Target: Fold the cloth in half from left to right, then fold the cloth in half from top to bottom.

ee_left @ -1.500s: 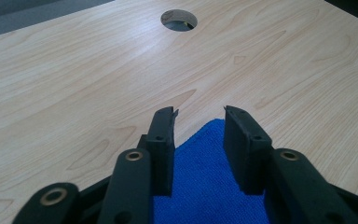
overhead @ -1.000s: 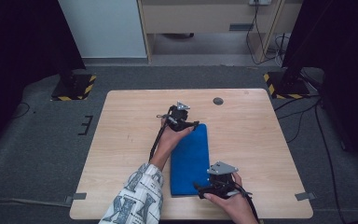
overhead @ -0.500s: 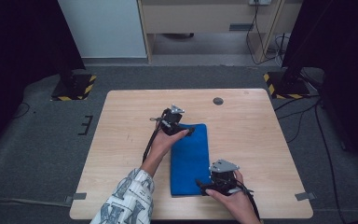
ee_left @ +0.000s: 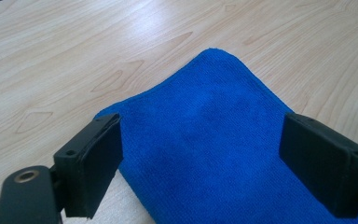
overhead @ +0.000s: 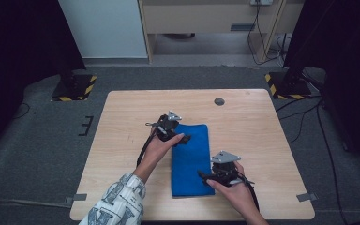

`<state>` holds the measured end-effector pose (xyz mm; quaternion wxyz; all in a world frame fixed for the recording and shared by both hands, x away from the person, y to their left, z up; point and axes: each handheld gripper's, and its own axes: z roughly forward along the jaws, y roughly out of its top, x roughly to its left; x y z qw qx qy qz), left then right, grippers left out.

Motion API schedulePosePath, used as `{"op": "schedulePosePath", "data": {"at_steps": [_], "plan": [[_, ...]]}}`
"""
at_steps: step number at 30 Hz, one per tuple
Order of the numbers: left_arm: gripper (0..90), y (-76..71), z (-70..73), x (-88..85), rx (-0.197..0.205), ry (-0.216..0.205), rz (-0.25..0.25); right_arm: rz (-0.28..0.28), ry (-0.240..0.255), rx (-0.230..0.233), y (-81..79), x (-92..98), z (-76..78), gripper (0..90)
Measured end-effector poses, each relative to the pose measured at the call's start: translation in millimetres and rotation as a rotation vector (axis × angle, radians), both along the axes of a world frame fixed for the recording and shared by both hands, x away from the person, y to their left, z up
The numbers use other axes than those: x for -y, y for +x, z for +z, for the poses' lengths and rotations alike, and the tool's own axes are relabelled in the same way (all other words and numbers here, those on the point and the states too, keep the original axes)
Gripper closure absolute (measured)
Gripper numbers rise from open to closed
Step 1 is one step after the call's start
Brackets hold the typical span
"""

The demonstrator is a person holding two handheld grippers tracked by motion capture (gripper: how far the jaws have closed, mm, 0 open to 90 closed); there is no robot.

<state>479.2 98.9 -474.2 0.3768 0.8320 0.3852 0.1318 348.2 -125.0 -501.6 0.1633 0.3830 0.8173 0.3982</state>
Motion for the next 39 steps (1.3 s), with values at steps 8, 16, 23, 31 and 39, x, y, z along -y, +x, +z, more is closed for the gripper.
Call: {"op": "schedulePosePath", "data": {"at_steps": [8, 16, 23, 31, 39], "plan": [[12.5, 3.7, -2.7, -10.3, -0.008, -0.05, 0.007, 0.007, -0.019, -0.011, 29.7, 3.8, 6.7, 24.7], [13.4, 11.6, -3.6, -15.8, 0.023, -0.076, 0.027, -0.004, -0.009, -0.018, 63.4, 14.5, 17.9, 26.5], [14.6, 15.2, -5.7, -22.7, 0.028, -0.056, 0.049, -0.018, 0.029, -0.018, 90.9, 18.8, 23.6, 24.1], [15.0, 17.1, -4.5, -32.1, 0.045, -0.035, 0.083, -0.025, 0.009, 0.028, 122.5, 13.6, 36.8, 32.1], [14.8, 13.7, 0.3, -26.7, 0.06, -0.005, 0.089, -0.001, -0.05, 0.03, 141.3, 7.1, 49.9, 43.3]]}}
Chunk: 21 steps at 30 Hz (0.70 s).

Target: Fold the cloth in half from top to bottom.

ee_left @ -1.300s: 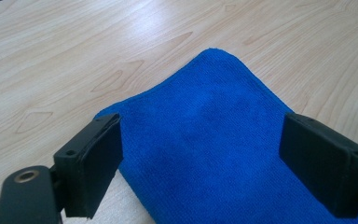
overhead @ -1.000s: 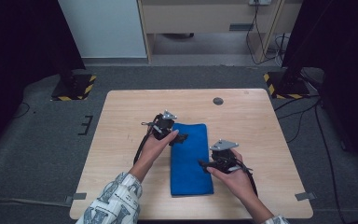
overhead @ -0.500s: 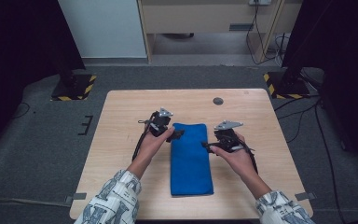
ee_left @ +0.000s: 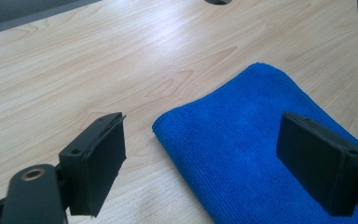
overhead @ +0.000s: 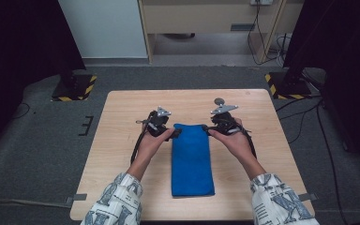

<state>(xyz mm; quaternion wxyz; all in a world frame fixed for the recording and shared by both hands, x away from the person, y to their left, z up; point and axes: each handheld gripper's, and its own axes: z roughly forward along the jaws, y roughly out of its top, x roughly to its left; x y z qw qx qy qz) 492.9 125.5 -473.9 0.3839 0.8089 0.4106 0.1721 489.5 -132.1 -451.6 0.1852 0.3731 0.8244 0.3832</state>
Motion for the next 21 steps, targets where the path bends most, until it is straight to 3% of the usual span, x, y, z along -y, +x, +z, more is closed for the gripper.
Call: {"op": "schedulePosePath", "data": {"at_steps": [4, 7, 10, 17, 21], "plan": [[15.1, -0.7, -1.8, 6.4, 0.003, 0.047, 0.006, -0.013, -0.021, -0.02, 7.5, -1.4, -5.9, 44.5], [16.3, 0.6, -4.2, 7.8, -0.017, 0.047, -0.005, -0.02, -0.045, -0.029, 11.8, -3.0, -14.0, 47.2], [16.9, 3.6, -6.6, 6.5, -0.025, 0.022, 0.017, -0.018, -0.056, -0.038, 16.2, -6.1, -21.4, 49.0], [24.2, 6.8, -9.6, 8.1, -0.024, 0.048, 0.025, -0.007, -0.124, -0.051, 20.7, -13.0, -33.3, 55.5], [24.9, 9.9, -7.9, 9.5, -0.025, 0.054, 0.027, -0.027, -0.131, -0.063, 24.9, -13.8, -36.7, 55.1]]}}
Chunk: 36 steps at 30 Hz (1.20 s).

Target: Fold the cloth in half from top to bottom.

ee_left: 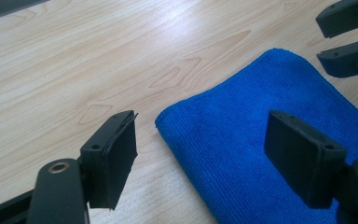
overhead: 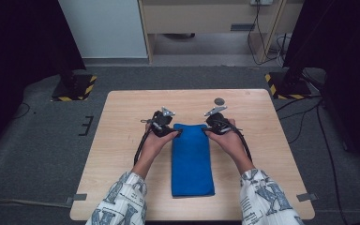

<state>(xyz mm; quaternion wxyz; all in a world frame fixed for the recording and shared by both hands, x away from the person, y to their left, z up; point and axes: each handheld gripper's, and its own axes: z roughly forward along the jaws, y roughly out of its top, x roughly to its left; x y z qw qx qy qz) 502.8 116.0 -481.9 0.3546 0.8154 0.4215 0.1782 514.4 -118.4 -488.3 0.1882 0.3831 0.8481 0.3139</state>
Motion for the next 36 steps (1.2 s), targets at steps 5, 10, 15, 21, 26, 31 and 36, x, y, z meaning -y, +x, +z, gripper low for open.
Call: {"op": "schedulePosePath", "data": {"at_steps": [5, 10, 15, 21, 26, 31, 36], "plan": [[25.7, 7.1, -6.1, 0.2, -0.013, 0.006, 0.007, -0.018, -0.013, -0.026, 10.9, -6.8, -5.5, 52.5], [25.6, 15.3, -18.7, -1.3, -0.037, 0.024, 0.009, -0.021, -0.016, -0.055, 22.3, -17.5, -11.6, 48.6], [26.2, 20.3, -25.0, -4.3, -0.038, 0.03, 0.028, -0.028, -0.017, -0.069, 30.2, -25.0, -18.9, 47.3], [28.8, 24.5, -29.7, -6.8, -0.042, 0.013, 0.047, -0.041, -0.041, -0.088, 32.7, -28.1, -26.9, 43.9], [28.3, 26.6, -35.6, -6.2, -0.061, 0.024, 0.056, -0.058, -0.035, -0.102, 34.2, -26.1, -28.0, 41.9], [30.1, 26.8, -35.9, -4.4, -0.051, 0.026, 0.058, -0.059, -0.026, -0.11, 34.8, -26.0, -29.9, 42.6], [31.0, 28.2, -41.3, -3.0, -0.068, 0.033, 0.053, -0.042, 0.0, -0.123, 35.3, -25.3, -30.5, 51.1]]}}
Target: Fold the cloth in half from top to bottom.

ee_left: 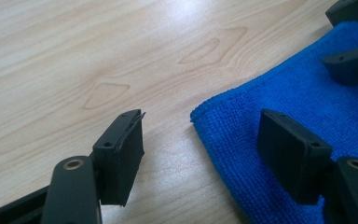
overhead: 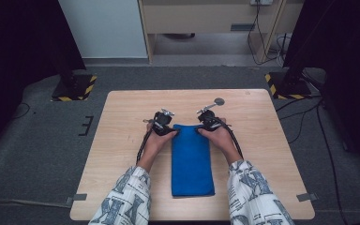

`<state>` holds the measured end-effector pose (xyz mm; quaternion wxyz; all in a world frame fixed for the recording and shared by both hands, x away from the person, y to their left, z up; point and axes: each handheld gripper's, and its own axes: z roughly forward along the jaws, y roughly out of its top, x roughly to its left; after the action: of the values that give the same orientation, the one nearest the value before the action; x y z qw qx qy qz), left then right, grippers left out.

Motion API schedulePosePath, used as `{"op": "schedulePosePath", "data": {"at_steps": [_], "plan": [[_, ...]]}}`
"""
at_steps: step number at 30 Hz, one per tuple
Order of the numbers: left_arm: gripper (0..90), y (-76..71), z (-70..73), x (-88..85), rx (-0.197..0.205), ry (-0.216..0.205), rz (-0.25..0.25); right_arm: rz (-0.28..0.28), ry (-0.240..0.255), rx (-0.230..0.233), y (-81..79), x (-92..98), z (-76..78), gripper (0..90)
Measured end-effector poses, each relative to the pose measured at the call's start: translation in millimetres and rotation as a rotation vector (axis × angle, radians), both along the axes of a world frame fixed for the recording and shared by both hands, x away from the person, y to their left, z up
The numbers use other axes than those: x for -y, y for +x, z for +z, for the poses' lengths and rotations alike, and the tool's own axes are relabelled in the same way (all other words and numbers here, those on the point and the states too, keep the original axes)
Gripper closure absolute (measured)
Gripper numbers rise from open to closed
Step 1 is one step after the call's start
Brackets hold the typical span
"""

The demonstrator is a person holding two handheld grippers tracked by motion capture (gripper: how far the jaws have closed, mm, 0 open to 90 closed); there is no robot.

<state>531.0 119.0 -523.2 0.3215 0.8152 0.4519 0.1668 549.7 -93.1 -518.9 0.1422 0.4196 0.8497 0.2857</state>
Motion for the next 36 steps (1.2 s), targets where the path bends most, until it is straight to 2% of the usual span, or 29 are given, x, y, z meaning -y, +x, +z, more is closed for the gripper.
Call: {"op": "schedulePosePath", "data": {"at_steps": [3, 5, 9, 10, 14, 17, 20, 23, 25, 27, 36], "plan": [[31.7, 0.5, -3.9, 2.9, -0.008, -0.01, -0.006, 0.02, 0.025, -0.014, -1.6, -0.8, 0.2, 63.4], [33.7, -0.3, -3.9, 5.1, -0.003, -0.006, -0.013, 0.029, 0.028, -0.016, -2.5, -1.6, 0.4, 67.3], [45.1, -3.6, -1.7, 8.1, -0.012, -0.017, -0.037, 0.054, 0.034, 0.001, -5.8, -2.8, -0.6, 78.2], [52.4, -4.1, -1.2, 8.7, -0.016, -0.017, -0.042, 0.055, 0.039, 0.005, -8.4, -4.1, -1.0, 81.2], [66.3, -6.5, -0.3, 9.6, -0.028, -0.031, -0.063, 0.047, 0.047, 0.023, -12.0, -4.8, -2.4, 84.0], [76.9, -7.4, 0.6, 11.1, -0.028, -0.031, -0.073, 0.045, 0.031, 0.034, -13.9, -6.9, -1.8, 85.1], [81.7, -8.5, 3.9, 12.8, -0.021, -0.028, -0.077, 0.055, 0.017, 0.043, -16.2, -8.7, 1.0, 85.3], [82.9, -10.0, 8.7, 13.3, -0.01, -0.035, -0.081, 0.068, 0.001, 0.051, -17.9, -7.9, 4.8, 85.4], [82.8, -11.1, 11.6, 12.8, -0.013, -0.059, -0.078, 0.078, -0.01, 0.059, -20.2, -7.3, 8.2, 85.3], [82.9, -13.1, 15.0, 12.7, -0.005, -0.059, -0.074, 0.087, -0.01, 0.077, -22.9, -6.2, 12.3, 85.3], [83.6, -25.1, 45.9, 10.2, 0.073, -0.097, -0.075, 0.065, 0.09, 0.153, -37.5, 5.7, 42.7, 85.3]]}}
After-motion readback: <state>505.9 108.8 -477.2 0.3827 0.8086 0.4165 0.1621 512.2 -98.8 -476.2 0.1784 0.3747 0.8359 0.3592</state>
